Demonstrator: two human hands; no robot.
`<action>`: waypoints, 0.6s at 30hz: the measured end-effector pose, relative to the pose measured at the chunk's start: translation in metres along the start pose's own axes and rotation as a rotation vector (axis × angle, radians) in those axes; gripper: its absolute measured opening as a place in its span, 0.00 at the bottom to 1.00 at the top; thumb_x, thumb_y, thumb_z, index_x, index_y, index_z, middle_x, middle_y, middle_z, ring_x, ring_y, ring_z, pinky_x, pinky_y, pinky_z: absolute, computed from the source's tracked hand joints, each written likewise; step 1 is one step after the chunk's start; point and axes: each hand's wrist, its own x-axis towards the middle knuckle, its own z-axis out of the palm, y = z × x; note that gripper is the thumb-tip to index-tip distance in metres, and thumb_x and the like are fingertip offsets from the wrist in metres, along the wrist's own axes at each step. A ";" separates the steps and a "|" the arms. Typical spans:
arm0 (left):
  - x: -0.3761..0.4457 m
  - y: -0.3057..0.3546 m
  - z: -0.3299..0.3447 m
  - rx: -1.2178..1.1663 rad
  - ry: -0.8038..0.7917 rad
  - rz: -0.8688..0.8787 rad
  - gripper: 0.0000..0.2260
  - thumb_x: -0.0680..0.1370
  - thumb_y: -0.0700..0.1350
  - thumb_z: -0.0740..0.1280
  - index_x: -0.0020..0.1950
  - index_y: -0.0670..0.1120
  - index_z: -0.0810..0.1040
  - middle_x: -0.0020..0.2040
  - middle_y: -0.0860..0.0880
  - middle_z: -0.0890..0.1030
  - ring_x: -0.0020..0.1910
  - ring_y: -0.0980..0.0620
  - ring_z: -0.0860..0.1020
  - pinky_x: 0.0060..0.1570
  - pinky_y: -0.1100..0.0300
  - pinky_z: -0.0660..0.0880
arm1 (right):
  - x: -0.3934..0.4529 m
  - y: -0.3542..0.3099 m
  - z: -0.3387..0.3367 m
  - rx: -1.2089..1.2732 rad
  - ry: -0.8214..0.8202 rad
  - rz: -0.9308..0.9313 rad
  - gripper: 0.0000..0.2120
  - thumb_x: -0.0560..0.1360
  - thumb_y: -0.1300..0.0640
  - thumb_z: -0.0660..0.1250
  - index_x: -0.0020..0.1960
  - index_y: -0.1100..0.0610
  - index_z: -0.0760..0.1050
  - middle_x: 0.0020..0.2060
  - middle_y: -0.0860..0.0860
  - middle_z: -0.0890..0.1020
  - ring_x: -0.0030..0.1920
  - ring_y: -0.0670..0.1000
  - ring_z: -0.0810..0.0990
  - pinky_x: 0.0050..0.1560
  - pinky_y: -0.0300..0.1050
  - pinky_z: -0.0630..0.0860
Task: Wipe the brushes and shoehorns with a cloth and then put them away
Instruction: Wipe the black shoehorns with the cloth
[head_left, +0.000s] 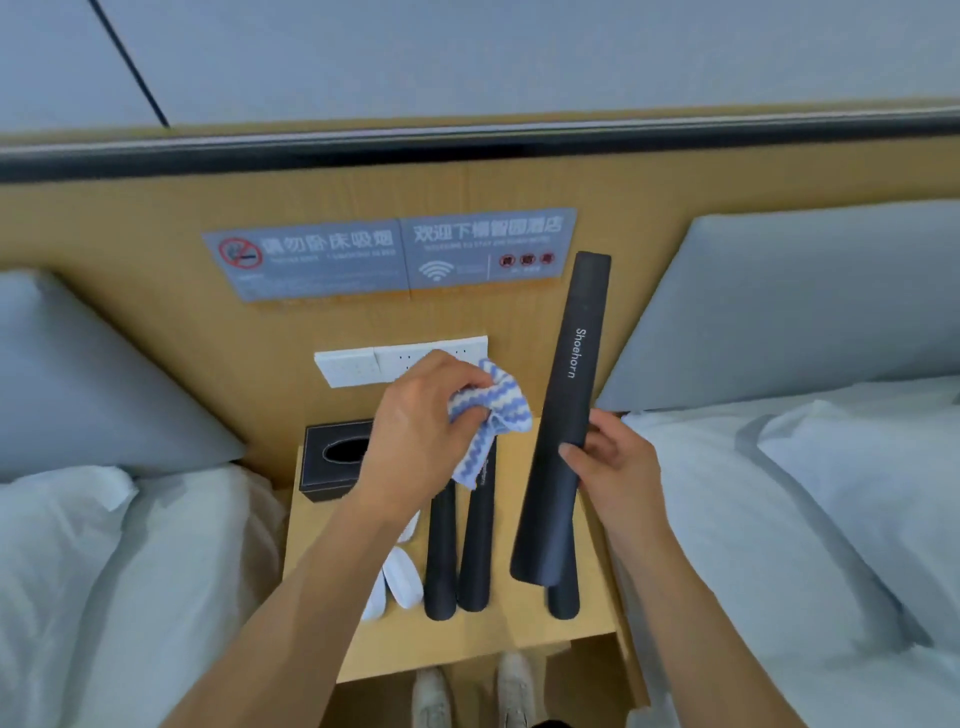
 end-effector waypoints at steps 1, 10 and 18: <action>0.005 0.009 -0.006 -0.006 0.019 0.032 0.08 0.75 0.37 0.71 0.53 0.44 0.83 0.50 0.50 0.81 0.47 0.55 0.78 0.48 0.78 0.66 | -0.002 -0.016 -0.002 0.042 -0.010 -0.043 0.19 0.75 0.67 0.71 0.62 0.49 0.79 0.47 0.44 0.87 0.48 0.45 0.86 0.48 0.39 0.82; 0.049 0.084 -0.055 0.044 0.274 0.364 0.12 0.75 0.37 0.71 0.57 0.44 0.83 0.52 0.47 0.79 0.50 0.49 0.78 0.45 0.56 0.75 | 0.007 -0.125 -0.007 0.110 -0.192 -0.285 0.28 0.77 0.67 0.69 0.73 0.49 0.68 0.54 0.47 0.86 0.55 0.49 0.85 0.56 0.50 0.82; 0.056 0.091 -0.067 0.278 0.434 0.471 0.07 0.76 0.40 0.67 0.45 0.40 0.84 0.48 0.43 0.80 0.47 0.45 0.77 0.34 0.49 0.77 | 0.015 -0.178 0.010 0.172 -0.222 -0.410 0.24 0.77 0.64 0.70 0.51 0.32 0.79 0.49 0.45 0.86 0.51 0.48 0.86 0.45 0.47 0.84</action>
